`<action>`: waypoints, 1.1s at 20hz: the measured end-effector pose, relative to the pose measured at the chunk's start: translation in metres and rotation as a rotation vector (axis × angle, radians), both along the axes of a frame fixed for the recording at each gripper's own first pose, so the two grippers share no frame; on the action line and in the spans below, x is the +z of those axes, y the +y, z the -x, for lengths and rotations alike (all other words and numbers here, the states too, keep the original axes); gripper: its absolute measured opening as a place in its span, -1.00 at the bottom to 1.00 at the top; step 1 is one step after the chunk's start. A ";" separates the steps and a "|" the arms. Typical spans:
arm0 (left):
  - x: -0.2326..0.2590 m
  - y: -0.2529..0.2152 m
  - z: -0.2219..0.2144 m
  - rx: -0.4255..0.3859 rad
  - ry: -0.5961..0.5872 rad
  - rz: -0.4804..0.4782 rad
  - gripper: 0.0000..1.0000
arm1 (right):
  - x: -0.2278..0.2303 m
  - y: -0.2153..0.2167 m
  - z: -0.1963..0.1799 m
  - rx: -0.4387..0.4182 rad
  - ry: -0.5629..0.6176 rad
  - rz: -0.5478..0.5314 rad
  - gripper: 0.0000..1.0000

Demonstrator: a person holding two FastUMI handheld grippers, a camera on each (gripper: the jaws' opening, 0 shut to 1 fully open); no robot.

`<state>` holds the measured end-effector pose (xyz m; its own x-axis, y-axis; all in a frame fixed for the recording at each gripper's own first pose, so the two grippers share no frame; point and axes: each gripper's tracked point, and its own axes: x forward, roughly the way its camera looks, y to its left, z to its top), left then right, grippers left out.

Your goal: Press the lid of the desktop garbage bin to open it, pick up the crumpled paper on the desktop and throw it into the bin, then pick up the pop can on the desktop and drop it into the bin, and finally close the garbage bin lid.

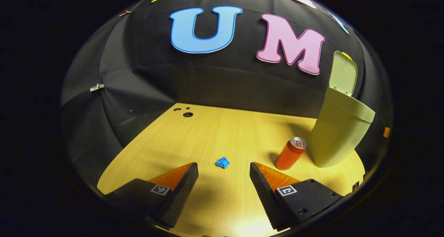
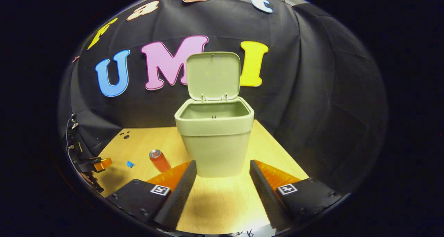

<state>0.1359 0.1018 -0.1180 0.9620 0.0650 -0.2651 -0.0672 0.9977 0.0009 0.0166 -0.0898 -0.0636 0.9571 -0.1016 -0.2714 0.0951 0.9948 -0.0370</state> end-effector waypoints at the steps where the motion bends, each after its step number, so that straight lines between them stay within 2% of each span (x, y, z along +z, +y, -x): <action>1: -0.007 0.000 -0.009 -0.002 0.014 -0.004 0.91 | -0.006 -0.003 0.005 -0.009 0.018 -0.008 1.00; 4: -0.020 -0.006 -0.040 -0.025 0.041 -0.033 0.92 | -0.022 -0.017 0.023 -0.052 0.060 -0.022 1.00; 5: -0.027 -0.009 -0.051 -0.031 0.052 -0.041 0.97 | -0.028 -0.021 0.030 -0.068 0.077 -0.025 1.00; 10: -0.059 -0.004 -0.098 -0.011 0.122 -0.061 0.92 | -0.047 -0.031 0.055 -0.136 0.139 -0.054 1.00; 14: -0.078 0.009 -0.117 0.006 0.164 -0.094 0.96 | -0.054 -0.032 0.069 -0.168 0.158 -0.047 1.00; 22: -0.103 0.012 -0.128 -0.004 0.222 -0.081 0.91 | -0.064 -0.022 0.072 -0.183 0.179 -0.057 1.00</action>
